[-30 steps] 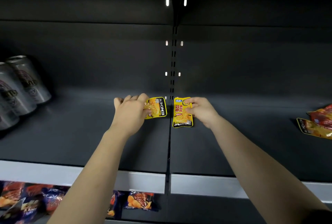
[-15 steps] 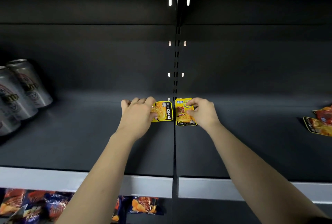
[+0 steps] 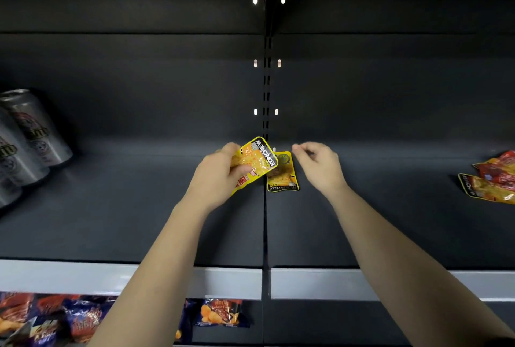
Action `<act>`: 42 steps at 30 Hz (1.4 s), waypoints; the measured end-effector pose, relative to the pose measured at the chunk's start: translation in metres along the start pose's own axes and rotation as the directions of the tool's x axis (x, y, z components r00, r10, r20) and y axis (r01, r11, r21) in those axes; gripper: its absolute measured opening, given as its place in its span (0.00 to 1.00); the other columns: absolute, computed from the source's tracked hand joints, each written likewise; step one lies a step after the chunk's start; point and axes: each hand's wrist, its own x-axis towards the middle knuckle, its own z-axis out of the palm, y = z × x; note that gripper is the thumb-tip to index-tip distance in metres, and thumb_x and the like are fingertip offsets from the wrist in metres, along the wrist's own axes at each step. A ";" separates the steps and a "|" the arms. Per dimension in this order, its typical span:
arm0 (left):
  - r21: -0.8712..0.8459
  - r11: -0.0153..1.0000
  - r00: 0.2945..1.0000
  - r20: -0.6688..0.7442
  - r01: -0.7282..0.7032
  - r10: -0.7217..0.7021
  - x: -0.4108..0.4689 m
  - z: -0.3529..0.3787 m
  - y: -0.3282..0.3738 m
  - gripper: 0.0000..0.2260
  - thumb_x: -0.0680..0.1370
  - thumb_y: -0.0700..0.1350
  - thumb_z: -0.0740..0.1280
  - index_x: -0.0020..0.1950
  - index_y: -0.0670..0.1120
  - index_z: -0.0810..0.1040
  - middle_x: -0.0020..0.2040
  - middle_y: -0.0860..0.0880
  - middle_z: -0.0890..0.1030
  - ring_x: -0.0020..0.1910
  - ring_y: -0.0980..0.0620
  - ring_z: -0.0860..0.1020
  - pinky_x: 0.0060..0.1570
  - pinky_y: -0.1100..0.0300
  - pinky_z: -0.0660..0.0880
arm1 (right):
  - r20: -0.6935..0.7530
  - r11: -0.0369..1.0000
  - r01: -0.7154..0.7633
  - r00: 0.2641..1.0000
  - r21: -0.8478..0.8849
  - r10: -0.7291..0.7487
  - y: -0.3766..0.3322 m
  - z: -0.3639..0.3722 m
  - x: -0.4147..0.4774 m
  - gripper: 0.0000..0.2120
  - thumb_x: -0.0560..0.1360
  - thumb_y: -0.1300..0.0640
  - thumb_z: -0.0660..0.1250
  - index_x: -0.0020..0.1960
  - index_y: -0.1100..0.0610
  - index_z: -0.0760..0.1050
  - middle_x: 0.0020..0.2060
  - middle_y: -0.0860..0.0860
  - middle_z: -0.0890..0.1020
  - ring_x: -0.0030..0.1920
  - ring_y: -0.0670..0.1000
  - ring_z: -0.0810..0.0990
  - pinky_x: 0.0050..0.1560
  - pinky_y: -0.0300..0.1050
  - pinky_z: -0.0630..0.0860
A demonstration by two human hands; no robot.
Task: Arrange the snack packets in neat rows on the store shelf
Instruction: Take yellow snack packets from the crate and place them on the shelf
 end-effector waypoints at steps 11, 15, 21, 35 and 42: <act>-0.275 0.961 0.982 0.185 0.016 0.037 0.001 0.014 0.024 0.16 0.67 0.48 0.78 0.54 0.52 0.82 0.45 0.54 0.84 0.45 0.57 0.81 0.49 0.54 0.78 | 0.460 0.867 -0.115 0.877 0.484 -0.140 -0.032 -0.017 -0.023 0.14 0.71 0.68 0.73 0.55 0.61 0.80 0.48 0.59 0.84 0.46 0.54 0.82 0.51 0.53 0.80; -0.325 0.944 0.990 0.140 0.050 -0.004 0.001 0.016 0.022 0.28 0.61 0.47 0.82 0.59 0.54 0.78 0.51 0.56 0.81 0.50 0.58 0.79 0.49 0.62 0.76 | 0.373 0.846 -0.094 0.919 0.525 -0.129 -0.028 -0.024 -0.021 0.12 0.70 0.69 0.73 0.51 0.58 0.81 0.44 0.56 0.84 0.43 0.52 0.83 0.45 0.47 0.81; -0.691 0.697 0.981 0.106 0.192 -0.165 0.006 0.013 0.022 0.29 0.69 0.36 0.76 0.66 0.47 0.69 0.47 0.43 0.83 0.41 0.48 0.82 0.40 0.57 0.80 | 0.354 0.812 -0.136 0.931 0.567 -0.091 -0.026 -0.033 -0.017 0.11 0.71 0.69 0.72 0.47 0.57 0.74 0.39 0.55 0.82 0.39 0.52 0.82 0.40 0.46 0.78; -0.447 0.894 0.999 0.042 0.034 -0.017 0.023 0.026 0.023 0.17 0.74 0.44 0.73 0.61 0.49 0.75 0.46 0.53 0.81 0.46 0.54 0.81 0.50 0.57 0.77 | 0.397 0.847 -0.267 0.915 0.459 0.073 -0.023 -0.029 -0.023 0.09 0.77 0.61 0.68 0.56 0.62 0.79 0.48 0.58 0.85 0.47 0.55 0.84 0.55 0.61 0.77; 0.403 0.912 0.954 0.295 -0.073 -0.054 0.013 0.023 -0.002 0.21 0.78 0.55 0.65 0.70 0.51 0.70 0.66 0.48 0.72 0.64 0.45 0.72 0.62 0.51 0.69 | 0.282 0.843 -0.440 0.889 0.310 0.360 -0.012 -0.030 -0.019 0.14 0.73 0.58 0.74 0.56 0.57 0.77 0.42 0.51 0.82 0.34 0.45 0.77 0.32 0.38 0.67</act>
